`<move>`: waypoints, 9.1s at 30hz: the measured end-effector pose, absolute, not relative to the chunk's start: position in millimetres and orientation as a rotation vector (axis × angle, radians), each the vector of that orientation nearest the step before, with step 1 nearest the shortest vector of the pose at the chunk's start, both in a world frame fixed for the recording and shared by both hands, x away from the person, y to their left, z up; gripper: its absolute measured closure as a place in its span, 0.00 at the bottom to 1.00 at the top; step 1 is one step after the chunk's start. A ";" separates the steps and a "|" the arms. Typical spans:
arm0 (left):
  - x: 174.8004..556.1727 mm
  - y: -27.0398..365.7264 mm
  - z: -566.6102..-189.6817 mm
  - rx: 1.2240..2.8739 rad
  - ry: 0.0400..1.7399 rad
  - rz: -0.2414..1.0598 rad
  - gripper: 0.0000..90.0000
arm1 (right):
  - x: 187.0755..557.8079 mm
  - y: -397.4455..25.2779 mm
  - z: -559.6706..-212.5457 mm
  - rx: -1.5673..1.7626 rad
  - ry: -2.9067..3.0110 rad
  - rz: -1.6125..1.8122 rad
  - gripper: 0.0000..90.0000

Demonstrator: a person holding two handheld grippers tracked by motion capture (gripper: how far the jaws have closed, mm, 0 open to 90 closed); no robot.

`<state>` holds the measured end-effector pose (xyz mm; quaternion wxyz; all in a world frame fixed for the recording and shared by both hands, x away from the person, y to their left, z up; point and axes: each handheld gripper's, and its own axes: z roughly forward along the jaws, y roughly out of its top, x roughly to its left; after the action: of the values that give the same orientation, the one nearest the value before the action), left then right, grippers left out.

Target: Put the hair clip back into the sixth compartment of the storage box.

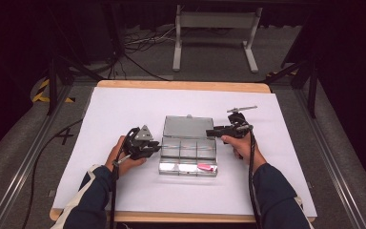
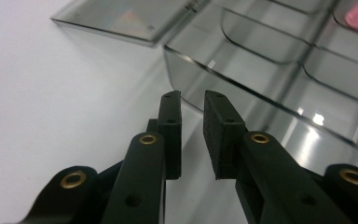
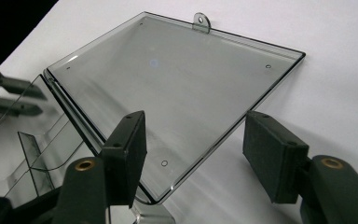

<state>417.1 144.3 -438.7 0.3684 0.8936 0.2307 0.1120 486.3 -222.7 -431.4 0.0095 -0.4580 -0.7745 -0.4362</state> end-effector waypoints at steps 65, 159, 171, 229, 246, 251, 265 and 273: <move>414.0 144.9 -435.4 2.259 0.604 0.325 0.85 | 455.0 -243.5 -418.9 -1.155 -2.429 -1.788 0.95; 395.4 148.4 -403.2 2.074 0.514 0.316 1.00 | 383.3 -239.7 -395.5 -0.814 -2.877 -1.685 0.87; 392.2 148.7 -405.6 2.089 0.503 0.307 1.00 | 374.9 -236.6 -398.7 -0.817 -2.896 -1.645 1.00; 360.1 149.0 -418.7 2.204 0.437 0.285 1.00 | 340.1 -225.6 -408.7 -0.673 -2.983 -1.488 1.00; 355.0 151.5 -422.8 2.221 0.438 0.293 1.00 | 332.5 -225.9 -412.4 -0.653 -2.993 -1.457 1.00; 353.6 153.2 -424.6 2.227 0.439 0.288 0.99 | 332.0 -225.3 -413.7 -0.647 -3.000 -1.445 1.00; 354.0 155.5 -428.6 2.237 0.450 0.289 0.99 | 330.2 -226.0 -416.6 -0.644 -3.019 -1.406 1.00; 353.7 157.2 -430.7 2.247 0.453 0.285 0.99 | 329.1 -227.1 -418.3 -0.647 -3.022 -1.398 1.00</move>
<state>353.7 157.2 -430.7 0.4041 0.8898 0.1793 0.1130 329.1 -227.1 -418.3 -0.1249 -0.1892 -0.8840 -0.4089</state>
